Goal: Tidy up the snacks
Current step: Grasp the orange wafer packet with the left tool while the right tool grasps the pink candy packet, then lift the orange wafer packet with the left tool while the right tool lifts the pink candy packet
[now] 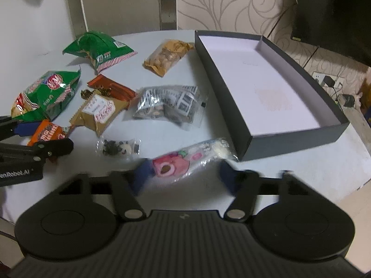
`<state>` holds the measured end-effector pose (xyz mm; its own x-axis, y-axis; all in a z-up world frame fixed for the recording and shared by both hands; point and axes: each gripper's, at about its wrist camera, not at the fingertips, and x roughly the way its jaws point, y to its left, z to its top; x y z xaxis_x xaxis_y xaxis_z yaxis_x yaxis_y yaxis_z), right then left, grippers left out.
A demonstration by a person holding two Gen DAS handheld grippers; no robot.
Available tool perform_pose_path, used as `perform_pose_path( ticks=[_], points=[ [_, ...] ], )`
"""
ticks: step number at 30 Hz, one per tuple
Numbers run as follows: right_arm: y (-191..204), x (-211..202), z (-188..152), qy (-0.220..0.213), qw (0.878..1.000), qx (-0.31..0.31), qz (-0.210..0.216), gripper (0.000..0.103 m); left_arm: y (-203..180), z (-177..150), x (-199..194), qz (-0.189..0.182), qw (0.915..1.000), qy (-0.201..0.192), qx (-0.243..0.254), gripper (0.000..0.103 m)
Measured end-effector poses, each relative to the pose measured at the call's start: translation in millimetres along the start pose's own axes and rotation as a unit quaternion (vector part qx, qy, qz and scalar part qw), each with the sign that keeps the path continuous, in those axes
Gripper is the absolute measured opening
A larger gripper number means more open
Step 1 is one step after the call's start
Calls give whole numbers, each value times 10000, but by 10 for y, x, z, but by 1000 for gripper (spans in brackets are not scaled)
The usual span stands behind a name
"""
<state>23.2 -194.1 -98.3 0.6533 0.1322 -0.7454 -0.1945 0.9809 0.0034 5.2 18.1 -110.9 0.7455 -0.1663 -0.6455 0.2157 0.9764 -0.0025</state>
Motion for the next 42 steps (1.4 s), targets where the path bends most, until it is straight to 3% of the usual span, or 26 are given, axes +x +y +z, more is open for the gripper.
perform_pose_path(
  ticks=[1, 2, 6, 8, 15, 28, 33, 34, 36, 38, 40, 42],
  points=[
    [6, -13, 9, -1, 10000, -48, 25, 42, 0, 0, 0, 0, 10000, -1, 2, 63],
    [17, -19, 15, 5, 9999, -95, 66, 37, -4, 1, 2, -1, 10000, -5, 12, 62],
    [54, -47, 13, 13, 9997, -191, 140, 26, 11, -3, -9, -35, 10000, -41, -11, 53],
    [54, -68, 1, 34, 9997, -175, 180, 12, 16, -5, -22, -80, 10000, -42, -26, 52],
    [57, -149, -47, 38, 9995, -117, 283, 12, -24, -19, -101, -211, 9997, -66, 58, 48],
    [254, -560, 211, -512, 9977, -257, 366, 12, 12, 82, -210, -469, 9987, -171, 115, 46],
    [282, -412, 167, -195, 9995, -191, 127, 12, 78, 43, -194, -600, 9980, -91, 164, 46],
    [249, -405, 131, -190, 9998, -64, 52, 14, 94, 32, -195, -628, 9978, -94, 177, 46],
    [213, -373, 86, -132, 9996, -177, -168, 27, 115, 12, -184, -674, 9975, -74, 195, 46],
    [225, -333, 60, -200, 9965, -694, -427, 68, 129, -2, -167, -682, 9974, -35, 220, 46],
    [226, -279, 51, -317, 9888, -1300, -666, 76, 140, -13, -160, -675, 9974, -27, 250, 46],
    [187, -177, 96, -237, 9822, -1751, -631, 76, 158, -17, -148, -649, 9976, -1, 231, 46]
  ],
)
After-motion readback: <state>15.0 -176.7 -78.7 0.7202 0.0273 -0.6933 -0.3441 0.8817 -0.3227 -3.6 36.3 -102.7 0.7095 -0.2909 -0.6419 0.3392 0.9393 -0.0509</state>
